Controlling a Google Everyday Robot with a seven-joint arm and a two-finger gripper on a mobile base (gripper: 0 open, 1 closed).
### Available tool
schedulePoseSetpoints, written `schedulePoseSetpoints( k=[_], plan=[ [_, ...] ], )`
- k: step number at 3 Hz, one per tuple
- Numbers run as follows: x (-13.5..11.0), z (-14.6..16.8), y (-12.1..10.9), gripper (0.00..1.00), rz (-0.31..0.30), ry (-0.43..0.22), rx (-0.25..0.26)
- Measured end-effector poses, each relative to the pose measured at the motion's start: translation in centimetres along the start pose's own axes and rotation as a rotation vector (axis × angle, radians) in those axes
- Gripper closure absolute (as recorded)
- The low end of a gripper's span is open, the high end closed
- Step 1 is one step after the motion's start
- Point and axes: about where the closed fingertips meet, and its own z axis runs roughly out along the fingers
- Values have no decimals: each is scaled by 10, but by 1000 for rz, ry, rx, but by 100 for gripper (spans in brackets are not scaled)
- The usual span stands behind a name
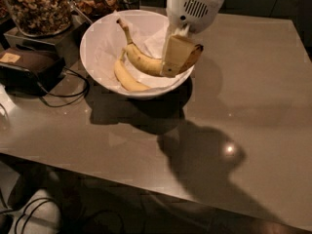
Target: Pick banana from white bowl
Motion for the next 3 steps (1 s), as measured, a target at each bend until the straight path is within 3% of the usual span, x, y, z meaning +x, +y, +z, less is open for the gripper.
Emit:
schedulePoseSetpoints(
  k=[1, 2, 3],
  plan=[
    [4, -4, 17, 100, 26, 6, 5],
    [15, -4, 65, 100, 78, -8, -11],
    [14, -2, 64, 100, 77, -11, -8]
  ],
)
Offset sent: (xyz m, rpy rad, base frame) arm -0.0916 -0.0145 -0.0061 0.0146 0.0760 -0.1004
